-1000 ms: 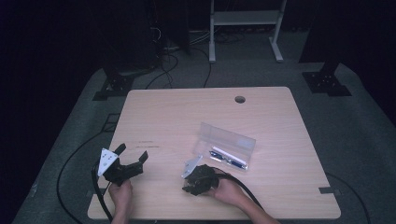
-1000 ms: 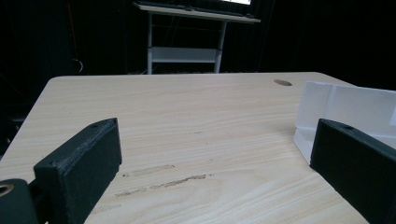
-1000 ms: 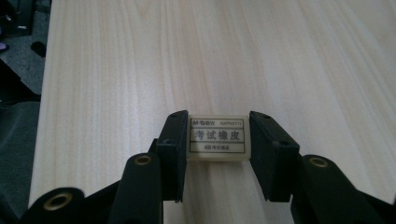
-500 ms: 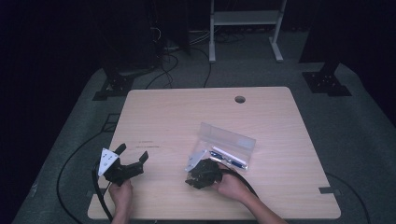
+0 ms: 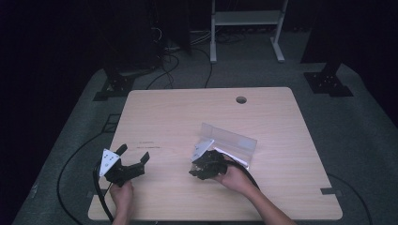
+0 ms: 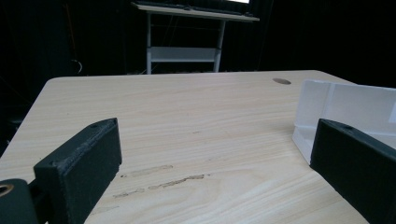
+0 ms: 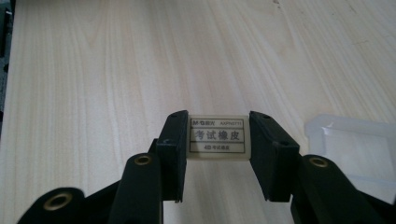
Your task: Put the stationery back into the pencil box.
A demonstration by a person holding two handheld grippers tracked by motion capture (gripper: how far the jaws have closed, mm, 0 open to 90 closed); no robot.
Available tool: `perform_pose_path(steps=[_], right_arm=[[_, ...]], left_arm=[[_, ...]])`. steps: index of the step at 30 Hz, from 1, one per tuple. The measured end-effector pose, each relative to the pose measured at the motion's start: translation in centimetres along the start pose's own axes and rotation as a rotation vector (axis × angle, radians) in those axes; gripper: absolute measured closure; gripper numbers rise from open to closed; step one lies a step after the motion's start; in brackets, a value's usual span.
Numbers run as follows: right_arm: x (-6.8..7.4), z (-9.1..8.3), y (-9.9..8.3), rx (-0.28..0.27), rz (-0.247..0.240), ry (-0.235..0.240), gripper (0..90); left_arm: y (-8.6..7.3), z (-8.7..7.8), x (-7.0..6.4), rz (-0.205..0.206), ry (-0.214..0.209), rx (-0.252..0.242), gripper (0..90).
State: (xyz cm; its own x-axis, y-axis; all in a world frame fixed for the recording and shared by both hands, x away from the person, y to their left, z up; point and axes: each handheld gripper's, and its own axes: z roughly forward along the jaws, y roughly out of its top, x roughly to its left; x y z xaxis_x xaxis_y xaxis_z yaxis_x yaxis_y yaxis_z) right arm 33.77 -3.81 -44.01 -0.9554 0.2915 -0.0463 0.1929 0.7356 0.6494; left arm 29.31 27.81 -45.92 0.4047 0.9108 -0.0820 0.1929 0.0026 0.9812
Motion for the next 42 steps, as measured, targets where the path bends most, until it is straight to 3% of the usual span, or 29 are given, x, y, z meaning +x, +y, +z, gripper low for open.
perform_pose_path(steps=[23,42], right_arm=[[-3.2,-1.7,0.5,-0.025,0.07,-0.053,58.2],[-6.2,-1.1,0.4,-0.019,0.142,-0.083,58.3]], left_arm=[[0.0,0.0,0.0,-0.002,0.0,-0.004,1.1],[0.0,0.0,0.0,-0.006,-0.003,-0.004,1.1]])
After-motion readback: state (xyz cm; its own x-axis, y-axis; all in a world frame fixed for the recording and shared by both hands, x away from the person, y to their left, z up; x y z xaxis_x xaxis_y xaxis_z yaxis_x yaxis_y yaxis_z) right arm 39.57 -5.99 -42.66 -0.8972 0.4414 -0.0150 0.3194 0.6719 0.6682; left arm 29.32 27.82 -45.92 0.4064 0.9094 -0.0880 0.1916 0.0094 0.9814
